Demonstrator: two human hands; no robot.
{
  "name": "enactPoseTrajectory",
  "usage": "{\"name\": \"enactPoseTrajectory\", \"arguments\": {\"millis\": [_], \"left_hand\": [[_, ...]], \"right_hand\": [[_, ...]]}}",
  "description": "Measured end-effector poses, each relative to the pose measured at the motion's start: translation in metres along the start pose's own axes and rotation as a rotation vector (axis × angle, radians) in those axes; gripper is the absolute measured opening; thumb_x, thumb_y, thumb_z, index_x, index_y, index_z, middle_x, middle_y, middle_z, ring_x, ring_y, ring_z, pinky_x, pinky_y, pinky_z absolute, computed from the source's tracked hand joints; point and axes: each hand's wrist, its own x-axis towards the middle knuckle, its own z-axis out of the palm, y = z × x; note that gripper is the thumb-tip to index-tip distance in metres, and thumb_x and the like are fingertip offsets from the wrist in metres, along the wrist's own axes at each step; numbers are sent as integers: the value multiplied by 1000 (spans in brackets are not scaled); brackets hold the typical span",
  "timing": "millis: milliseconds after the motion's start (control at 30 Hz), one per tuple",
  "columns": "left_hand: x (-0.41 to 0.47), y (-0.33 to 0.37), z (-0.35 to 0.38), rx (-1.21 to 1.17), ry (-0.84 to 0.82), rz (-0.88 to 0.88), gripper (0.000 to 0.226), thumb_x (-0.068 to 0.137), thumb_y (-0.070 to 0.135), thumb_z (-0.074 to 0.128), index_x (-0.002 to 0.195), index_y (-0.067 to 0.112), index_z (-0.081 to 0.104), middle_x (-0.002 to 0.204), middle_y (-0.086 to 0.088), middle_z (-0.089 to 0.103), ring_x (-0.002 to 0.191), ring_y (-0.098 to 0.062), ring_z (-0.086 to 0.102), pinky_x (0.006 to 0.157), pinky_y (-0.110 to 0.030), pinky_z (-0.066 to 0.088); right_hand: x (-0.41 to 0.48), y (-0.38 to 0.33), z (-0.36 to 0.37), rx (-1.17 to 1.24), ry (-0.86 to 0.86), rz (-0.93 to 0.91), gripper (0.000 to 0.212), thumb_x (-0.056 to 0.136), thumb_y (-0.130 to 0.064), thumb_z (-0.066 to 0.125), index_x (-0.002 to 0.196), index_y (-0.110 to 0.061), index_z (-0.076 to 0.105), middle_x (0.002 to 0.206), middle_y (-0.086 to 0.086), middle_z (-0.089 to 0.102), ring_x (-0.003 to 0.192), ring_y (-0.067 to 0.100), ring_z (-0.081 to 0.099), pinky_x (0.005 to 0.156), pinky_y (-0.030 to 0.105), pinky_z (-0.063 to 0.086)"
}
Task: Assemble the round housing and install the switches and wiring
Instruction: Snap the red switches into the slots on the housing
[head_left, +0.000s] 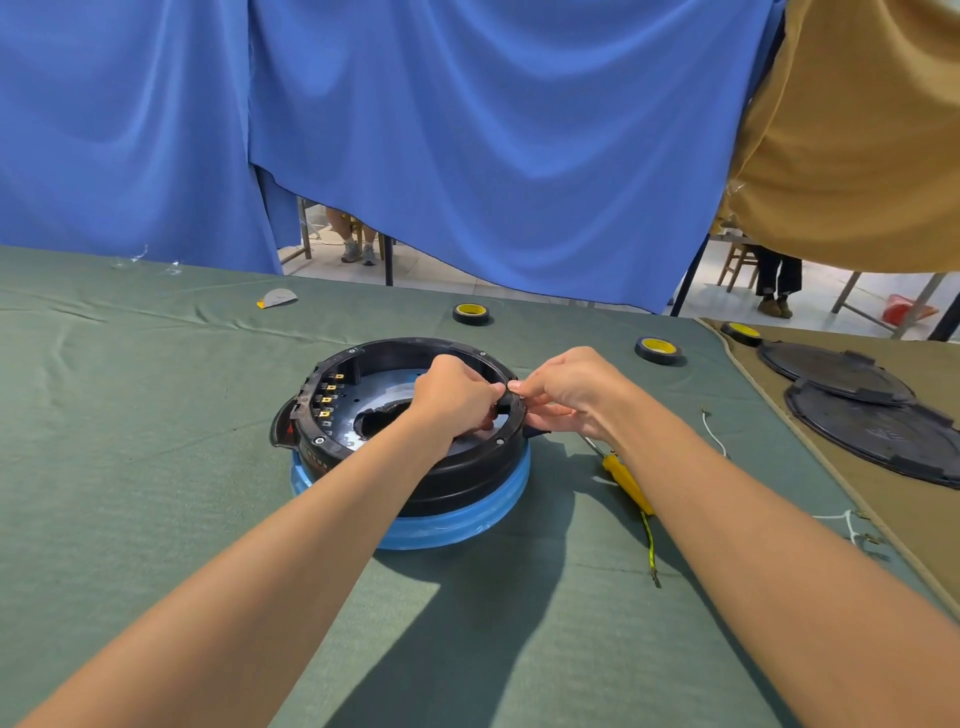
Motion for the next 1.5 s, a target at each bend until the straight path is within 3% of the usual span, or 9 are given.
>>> {"name": "enactPoseTrajectory", "arguments": {"millis": [100,233,500,900,1133,1233,1333,1400,1500], "left_hand": [[0,-3,0,131,76,123,18,94,24,63,87,11,72,78,-5,68,66,-12,58,49,-22,43],[-3,-2,2,265,138,324,22,95,26,58,104,12,73,91,0,69,84,-14,57,72,-25,39],[-11,1,6,609,44,509,28,99,20,48,110,10,71,109,-10,69,99,-28,60,87,-42,51],[-27,3,6,868,125,792,23,96,19,44,93,9,65,92,-6,67,82,-24,59,68,-30,39],[-21,11,11,909,155,710,30,98,37,43,90,13,59,95,-3,65,86,-24,55,62,-31,37],[-12,14,21,945,102,663,53,99,54,35,119,10,54,124,-4,56,121,-25,48,94,-40,39],[-4,12,30,991,-97,497,82,96,66,22,150,4,26,161,-11,17,150,-24,11,118,-42,14],[-1,8,33,953,-254,399,90,95,68,29,154,3,11,164,-12,-8,150,-23,-12,121,-42,2],[2,5,34,944,-279,402,90,95,64,38,155,6,6,162,-12,-16,149,-24,-19,121,-42,0]], "right_hand": [[-4,5,-4,7,-9,-20,13,81,-2,75,91,5,69,85,18,74,74,23,73,65,31,61],[-10,9,-12,47,-48,-40,7,81,5,71,87,2,69,77,14,73,68,21,74,59,27,59],[-10,5,-4,100,47,95,10,79,4,73,88,1,69,81,14,72,66,23,73,57,28,59],[-27,42,-39,85,115,-239,10,91,-4,63,95,5,63,77,16,63,62,19,62,57,23,58],[-14,65,-81,-416,349,-384,8,89,-21,67,83,-16,72,79,3,72,81,21,68,79,41,56],[-1,71,-95,-499,401,-345,11,89,-24,66,79,-23,69,84,0,70,96,24,61,86,42,52],[14,79,-99,-622,398,-295,12,89,-25,66,78,-29,64,91,1,69,100,23,57,87,41,51],[24,82,-98,-696,388,-267,8,90,-25,66,83,-29,65,98,3,68,98,21,58,86,42,53],[35,83,-100,-733,486,-254,6,90,-22,65,93,-24,69,100,4,68,92,22,59,75,37,54]]}}
